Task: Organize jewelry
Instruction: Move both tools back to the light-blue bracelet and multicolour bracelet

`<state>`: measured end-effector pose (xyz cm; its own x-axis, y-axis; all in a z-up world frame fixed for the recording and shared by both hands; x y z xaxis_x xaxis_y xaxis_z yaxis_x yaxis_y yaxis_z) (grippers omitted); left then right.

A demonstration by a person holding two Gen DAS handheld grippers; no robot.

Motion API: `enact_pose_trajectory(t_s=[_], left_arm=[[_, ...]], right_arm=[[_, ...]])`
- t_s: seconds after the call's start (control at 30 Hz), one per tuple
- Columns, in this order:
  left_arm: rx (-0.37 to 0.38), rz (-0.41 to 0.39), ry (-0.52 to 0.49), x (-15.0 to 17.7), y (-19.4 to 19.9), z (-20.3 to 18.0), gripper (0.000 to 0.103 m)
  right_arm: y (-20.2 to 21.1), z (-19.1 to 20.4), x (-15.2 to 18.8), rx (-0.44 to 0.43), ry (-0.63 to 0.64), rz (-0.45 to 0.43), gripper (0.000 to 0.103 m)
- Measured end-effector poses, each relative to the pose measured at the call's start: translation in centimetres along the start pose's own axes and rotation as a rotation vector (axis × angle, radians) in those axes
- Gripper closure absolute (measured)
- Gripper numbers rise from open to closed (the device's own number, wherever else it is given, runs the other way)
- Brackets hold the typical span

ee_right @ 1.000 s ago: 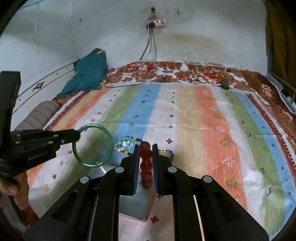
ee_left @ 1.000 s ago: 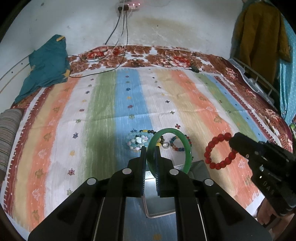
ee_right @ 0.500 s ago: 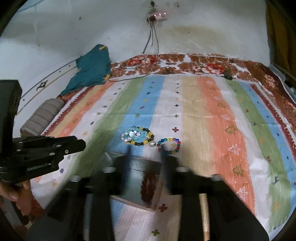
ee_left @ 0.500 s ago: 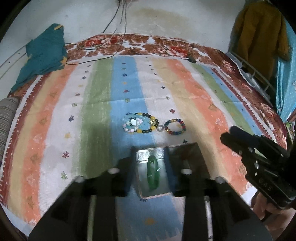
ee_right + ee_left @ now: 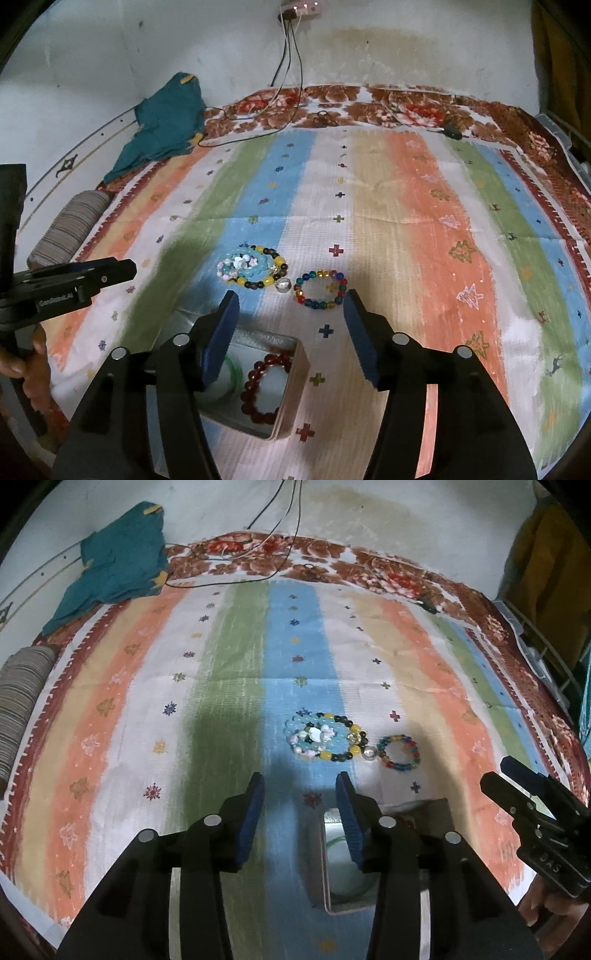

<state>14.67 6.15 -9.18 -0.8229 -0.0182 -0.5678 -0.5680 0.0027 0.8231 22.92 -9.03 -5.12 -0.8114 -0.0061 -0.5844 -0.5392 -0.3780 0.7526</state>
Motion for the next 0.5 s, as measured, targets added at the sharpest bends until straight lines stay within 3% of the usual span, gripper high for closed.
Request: enact_pose_trajectory(t_s=[0.5], left_arm=[[-0.042, 0.068, -0.044, -0.7, -4.1, 0.4, 0.056]], right_arm=[[-3.1, 0.6, -1.4, -0.005, 0.02, 0.027, 0.026]])
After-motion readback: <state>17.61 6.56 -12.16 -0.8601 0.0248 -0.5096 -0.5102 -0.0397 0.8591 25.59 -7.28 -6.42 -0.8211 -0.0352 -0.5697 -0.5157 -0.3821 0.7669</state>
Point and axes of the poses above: each gripper's, at about its wrist camera, not at the fingertips, and y roughly against the way its jaws point, z to its left, x to its underside, the point moved 8 cm from there along -y, roughly the way its jaws point, and after that the axes turned 14 degrees about -y, right-handed, at the moved point
